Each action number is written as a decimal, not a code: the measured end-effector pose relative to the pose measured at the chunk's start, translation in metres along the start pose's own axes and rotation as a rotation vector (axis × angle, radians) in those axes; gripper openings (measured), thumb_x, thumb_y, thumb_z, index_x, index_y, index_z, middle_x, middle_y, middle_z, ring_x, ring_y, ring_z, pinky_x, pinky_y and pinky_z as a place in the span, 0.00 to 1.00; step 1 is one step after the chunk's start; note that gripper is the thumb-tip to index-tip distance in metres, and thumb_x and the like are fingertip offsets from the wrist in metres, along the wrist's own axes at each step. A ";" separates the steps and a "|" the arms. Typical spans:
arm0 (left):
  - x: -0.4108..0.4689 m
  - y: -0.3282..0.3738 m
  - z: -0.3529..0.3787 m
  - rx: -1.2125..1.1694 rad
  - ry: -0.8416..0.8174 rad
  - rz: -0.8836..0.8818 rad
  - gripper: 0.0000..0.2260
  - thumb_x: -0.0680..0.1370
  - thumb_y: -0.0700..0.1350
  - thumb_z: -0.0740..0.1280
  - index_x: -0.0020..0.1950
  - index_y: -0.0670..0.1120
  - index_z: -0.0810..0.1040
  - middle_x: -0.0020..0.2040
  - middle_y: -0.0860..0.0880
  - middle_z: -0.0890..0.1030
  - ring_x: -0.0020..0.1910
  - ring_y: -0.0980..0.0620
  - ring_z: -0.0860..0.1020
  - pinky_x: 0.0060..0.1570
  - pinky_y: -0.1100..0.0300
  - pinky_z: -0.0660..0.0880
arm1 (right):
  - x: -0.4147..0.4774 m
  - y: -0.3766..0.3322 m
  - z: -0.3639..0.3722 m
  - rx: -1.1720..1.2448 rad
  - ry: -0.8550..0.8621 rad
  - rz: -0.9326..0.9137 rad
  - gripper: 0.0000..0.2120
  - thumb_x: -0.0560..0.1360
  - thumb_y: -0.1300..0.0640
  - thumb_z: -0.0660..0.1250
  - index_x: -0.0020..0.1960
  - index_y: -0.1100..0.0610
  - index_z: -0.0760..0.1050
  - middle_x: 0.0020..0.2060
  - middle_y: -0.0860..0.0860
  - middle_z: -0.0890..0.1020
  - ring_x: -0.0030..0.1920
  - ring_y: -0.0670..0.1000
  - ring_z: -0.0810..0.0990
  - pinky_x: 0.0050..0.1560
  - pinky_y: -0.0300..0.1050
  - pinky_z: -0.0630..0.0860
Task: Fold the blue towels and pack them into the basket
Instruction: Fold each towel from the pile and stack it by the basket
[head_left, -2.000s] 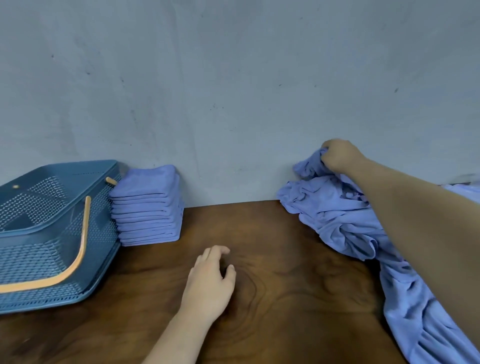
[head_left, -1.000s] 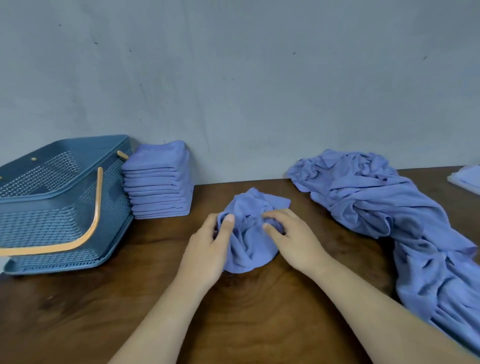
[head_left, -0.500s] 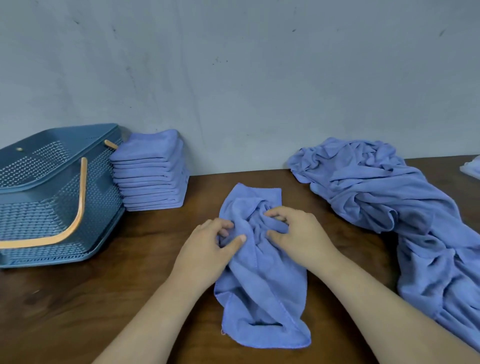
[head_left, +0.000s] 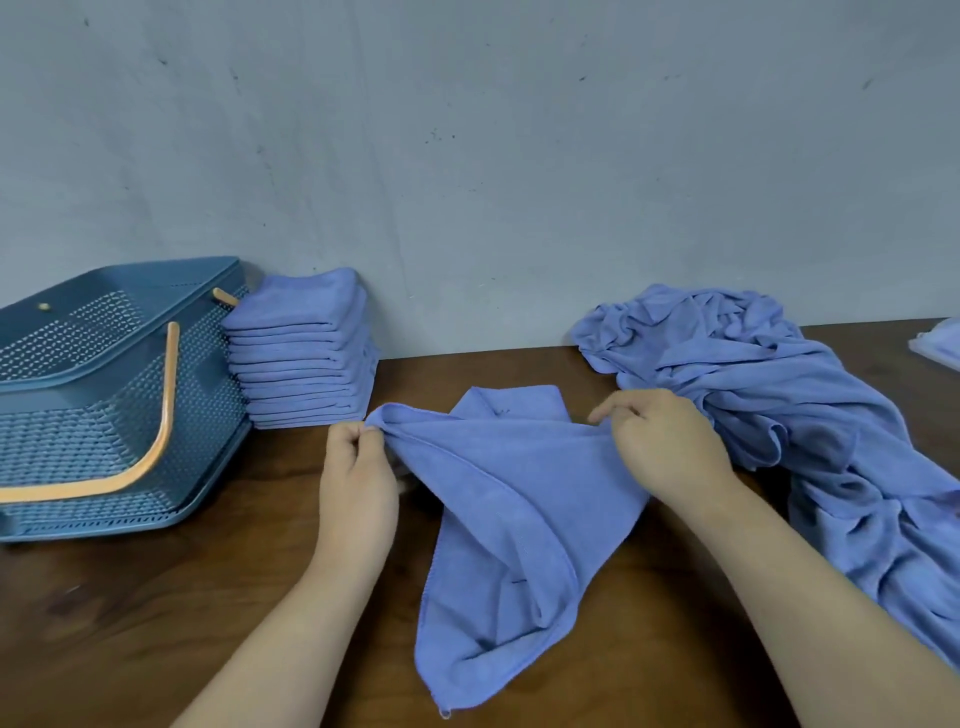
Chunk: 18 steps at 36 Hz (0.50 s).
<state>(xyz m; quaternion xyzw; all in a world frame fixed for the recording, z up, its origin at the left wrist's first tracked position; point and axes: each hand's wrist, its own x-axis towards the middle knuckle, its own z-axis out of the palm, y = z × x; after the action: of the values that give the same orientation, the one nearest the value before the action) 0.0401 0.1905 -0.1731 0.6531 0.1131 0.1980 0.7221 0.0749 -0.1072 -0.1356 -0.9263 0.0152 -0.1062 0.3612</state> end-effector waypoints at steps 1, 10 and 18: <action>0.000 0.001 0.000 -0.027 -0.012 -0.015 0.10 0.82 0.55 0.61 0.52 0.49 0.74 0.48 0.44 0.86 0.51 0.41 0.87 0.47 0.44 0.86 | 0.001 0.002 -0.002 -0.021 -0.036 0.024 0.15 0.77 0.56 0.59 0.41 0.48 0.83 0.33 0.43 0.81 0.35 0.51 0.76 0.35 0.44 0.66; -0.035 0.007 0.018 0.286 -0.653 0.334 0.09 0.87 0.52 0.61 0.55 0.46 0.72 0.51 0.52 0.84 0.58 0.54 0.81 0.57 0.49 0.76 | -0.011 -0.009 0.020 0.011 -0.069 -0.231 0.22 0.77 0.26 0.59 0.48 0.41 0.81 0.46 0.41 0.82 0.50 0.42 0.81 0.51 0.47 0.77; -0.044 0.010 0.015 0.439 -0.866 0.389 0.09 0.87 0.52 0.63 0.53 0.48 0.78 0.56 0.56 0.86 0.55 0.50 0.84 0.54 0.50 0.79 | -0.011 -0.005 0.036 0.057 -0.392 -0.384 0.22 0.79 0.40 0.71 0.73 0.32 0.74 0.65 0.25 0.76 0.66 0.27 0.70 0.66 0.35 0.70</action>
<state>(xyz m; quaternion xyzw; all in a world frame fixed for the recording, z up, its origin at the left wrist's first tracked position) 0.0054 0.1585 -0.1660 0.8200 -0.2805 0.0121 0.4987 0.0714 -0.0780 -0.1604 -0.9045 -0.2338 0.0081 0.3565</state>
